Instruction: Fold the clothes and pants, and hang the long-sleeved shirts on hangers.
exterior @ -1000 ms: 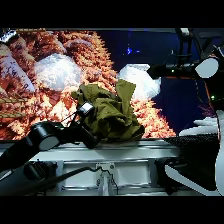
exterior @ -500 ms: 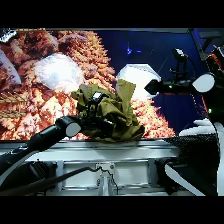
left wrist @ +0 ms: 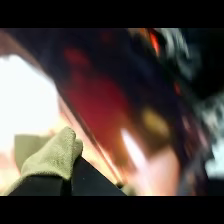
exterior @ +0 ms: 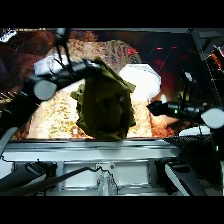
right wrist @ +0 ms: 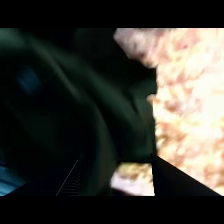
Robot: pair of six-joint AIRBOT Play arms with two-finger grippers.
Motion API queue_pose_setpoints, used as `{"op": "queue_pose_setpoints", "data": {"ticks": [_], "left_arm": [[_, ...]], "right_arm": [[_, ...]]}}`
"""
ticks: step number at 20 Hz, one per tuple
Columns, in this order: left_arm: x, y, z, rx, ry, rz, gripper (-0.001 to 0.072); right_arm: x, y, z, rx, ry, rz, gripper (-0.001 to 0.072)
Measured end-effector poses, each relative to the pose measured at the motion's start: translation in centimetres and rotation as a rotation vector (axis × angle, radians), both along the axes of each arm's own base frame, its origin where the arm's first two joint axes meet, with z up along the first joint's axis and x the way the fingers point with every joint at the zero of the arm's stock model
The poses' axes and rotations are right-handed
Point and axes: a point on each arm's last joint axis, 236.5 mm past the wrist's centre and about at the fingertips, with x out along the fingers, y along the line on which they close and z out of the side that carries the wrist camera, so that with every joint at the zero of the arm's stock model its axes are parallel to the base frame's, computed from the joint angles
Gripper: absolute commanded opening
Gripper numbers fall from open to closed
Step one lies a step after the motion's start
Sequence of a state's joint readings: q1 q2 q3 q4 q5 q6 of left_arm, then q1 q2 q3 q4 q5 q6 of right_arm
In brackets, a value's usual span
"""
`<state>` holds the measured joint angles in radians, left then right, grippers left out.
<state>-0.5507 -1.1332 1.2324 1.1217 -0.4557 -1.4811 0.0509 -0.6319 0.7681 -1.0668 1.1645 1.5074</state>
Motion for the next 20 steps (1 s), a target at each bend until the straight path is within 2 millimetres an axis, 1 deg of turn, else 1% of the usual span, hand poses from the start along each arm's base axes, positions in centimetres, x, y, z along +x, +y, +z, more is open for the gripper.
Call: {"op": "queue_pose_setpoints", "data": {"ticks": [2,3,5,7,9,11,13,16,20], "left_arm": [[0.6,0.7,2.1,-0.018,-0.037,0.017,0.0013],[0.7,0.9,2.7,-0.023,-0.048,0.021,0.0013],[0.9,1.2,3.6,-0.029,-0.065,0.027,0.0013],[0.9,1.3,4.1,-0.032,-0.075,0.030,0.0013],[0.9,1.4,4.5,-0.036,-0.082,0.032,0.0013],[0.8,1.5,4.7,-0.038,-0.085,0.031,0.0014],[0.7,1.5,4.7,-0.035,-0.082,0.029,0.0014],[0.6,1.4,4.6,-0.031,-0.077,0.025,0.0013],[0.5,1.5,4.7,-0.030,-0.076,0.023,0.0013]], "right_arm": [[-2.0,0.7,-0.4,0.059,0.008,-0.018,0.0492],[-3.0,1.1,-0.9,0.091,0.022,-0.027,0.0492],[-4.6,2.0,-2.3,0.153,0.064,-0.040,0.0493],[-5.5,2.6,-3.9,0.206,0.107,-0.058,0.0495],[-5.2,2.7,-5.4,0.239,0.122,-0.099,0.0495],[-4.0,2.7,-6.2,0.275,0.121,-0.149,0.0495],[-2.7,3.2,-6.8,0.311,0.116,-0.162,0.0495],[-1.6,5.1,-8.4,0.323,0.148,-0.131,0.0495],[-0.6,8.5,-11.3,0.282,0.177,-0.077,0.0494]]}}
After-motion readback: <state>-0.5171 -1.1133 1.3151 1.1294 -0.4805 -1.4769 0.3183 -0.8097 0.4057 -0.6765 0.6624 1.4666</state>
